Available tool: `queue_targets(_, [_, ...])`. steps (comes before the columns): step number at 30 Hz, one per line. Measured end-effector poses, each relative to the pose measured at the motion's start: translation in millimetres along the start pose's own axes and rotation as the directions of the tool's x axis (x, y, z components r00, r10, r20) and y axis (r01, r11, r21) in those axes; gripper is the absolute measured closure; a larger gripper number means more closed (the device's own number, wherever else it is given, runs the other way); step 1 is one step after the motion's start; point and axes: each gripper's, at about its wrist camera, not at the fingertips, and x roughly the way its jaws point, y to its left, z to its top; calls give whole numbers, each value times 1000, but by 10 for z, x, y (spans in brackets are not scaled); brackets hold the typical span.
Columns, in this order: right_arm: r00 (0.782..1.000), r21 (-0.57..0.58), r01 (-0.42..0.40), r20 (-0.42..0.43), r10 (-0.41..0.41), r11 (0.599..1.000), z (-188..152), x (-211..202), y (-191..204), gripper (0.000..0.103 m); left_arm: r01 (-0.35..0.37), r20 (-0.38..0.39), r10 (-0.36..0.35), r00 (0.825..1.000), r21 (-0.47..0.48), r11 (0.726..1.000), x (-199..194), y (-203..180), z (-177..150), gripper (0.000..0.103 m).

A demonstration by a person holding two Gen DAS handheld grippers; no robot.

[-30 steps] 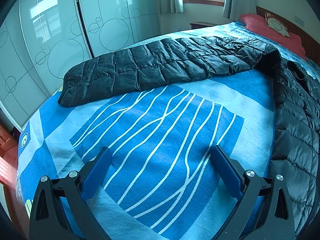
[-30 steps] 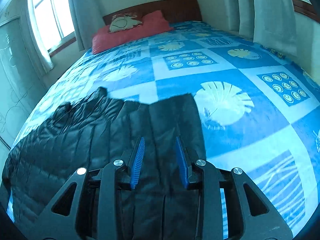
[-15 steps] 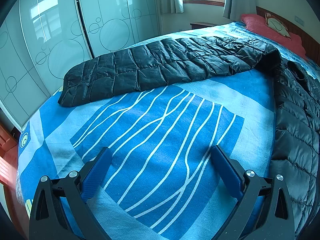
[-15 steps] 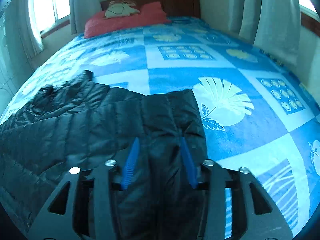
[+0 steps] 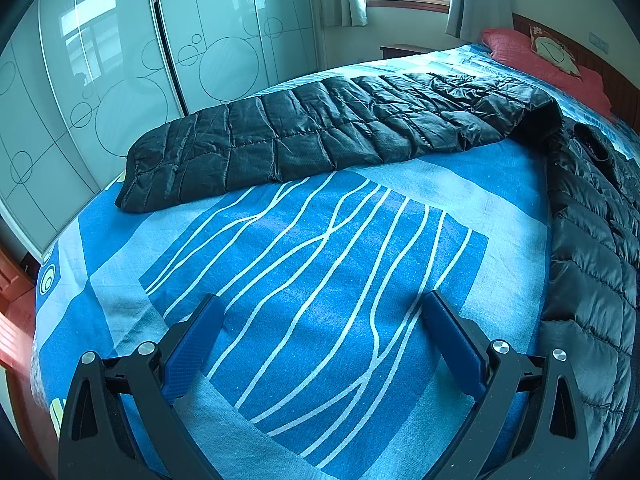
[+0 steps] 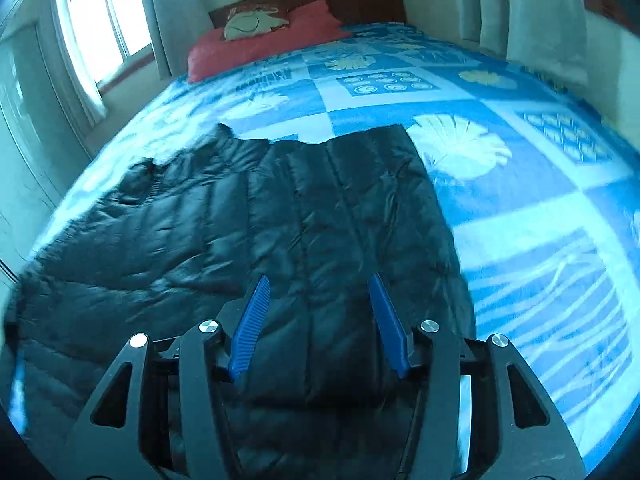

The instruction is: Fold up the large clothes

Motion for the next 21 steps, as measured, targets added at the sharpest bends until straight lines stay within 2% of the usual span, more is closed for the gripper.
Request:
queue_targets(5, [997, 22, -53, -52, 54, 998, -364, -118, 82, 49, 4, -1, -4, 1000, -3, 1000, 2, 0, 0, 4])
queue_targets(9, [997, 46, -47, -67, 50, 998, -522, -40, 33, 48, 3, -1, -3, 1000, -3, 1000, 2, 1, -5, 4])
queue_targets(17, [998, 6, -53, -41, 53, 999, -647, 27, 95, 39, 10, -3, -10, 1000, -6, 1000, 8, 15, -3, 4])
queue_targets(21, [998, 5, -57, -38, 57, 998, -656, 29, 81, 39, 15, -7, -15, 1000, -8, 1000, 3, 21, 0, 4])
